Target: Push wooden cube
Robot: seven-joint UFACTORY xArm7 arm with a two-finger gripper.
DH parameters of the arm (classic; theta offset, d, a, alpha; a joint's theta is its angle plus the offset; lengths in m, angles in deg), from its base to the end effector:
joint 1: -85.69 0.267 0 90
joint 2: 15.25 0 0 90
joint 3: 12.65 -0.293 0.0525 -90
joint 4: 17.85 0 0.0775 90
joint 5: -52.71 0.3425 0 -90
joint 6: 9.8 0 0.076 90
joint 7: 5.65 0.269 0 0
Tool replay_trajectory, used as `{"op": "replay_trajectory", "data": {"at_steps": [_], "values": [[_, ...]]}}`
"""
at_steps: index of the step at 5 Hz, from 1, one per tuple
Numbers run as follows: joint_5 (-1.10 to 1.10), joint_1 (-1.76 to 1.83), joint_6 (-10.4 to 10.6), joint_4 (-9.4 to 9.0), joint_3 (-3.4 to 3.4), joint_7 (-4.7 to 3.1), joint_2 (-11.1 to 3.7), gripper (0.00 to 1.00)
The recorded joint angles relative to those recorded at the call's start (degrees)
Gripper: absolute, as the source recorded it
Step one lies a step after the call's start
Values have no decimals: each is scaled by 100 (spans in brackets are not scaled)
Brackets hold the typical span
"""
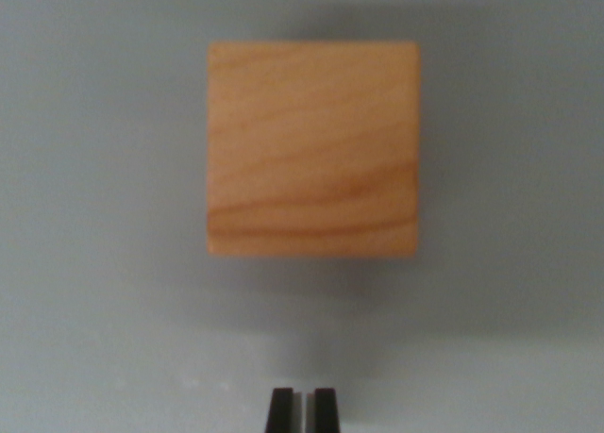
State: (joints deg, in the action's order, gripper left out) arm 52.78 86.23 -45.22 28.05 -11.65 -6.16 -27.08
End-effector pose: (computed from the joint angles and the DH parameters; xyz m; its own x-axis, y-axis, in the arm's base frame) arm 0.4372 -0.0041 0.0320 0.9997 0.0002 -0.0236 0.0002 -1.0000 0.0027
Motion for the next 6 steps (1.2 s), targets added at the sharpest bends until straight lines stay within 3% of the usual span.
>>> {"op": "replay_trajectory", "data": {"at_steps": [1, 2, 3, 4, 5, 6], "values": [[0, 0, 0, 0, 0, 0, 0, 100], [2, -1, -75, 212, -1, -1, -137, 100], [2, -1, -75, 212, -1, -1, -137, 100], [5, -2, -153, 434, -2, -2, -281, 100], [5, -2, -153, 434, -2, -2, -281, 100], [8, -3, -246, 698, -4, -3, -452, 100]]}}
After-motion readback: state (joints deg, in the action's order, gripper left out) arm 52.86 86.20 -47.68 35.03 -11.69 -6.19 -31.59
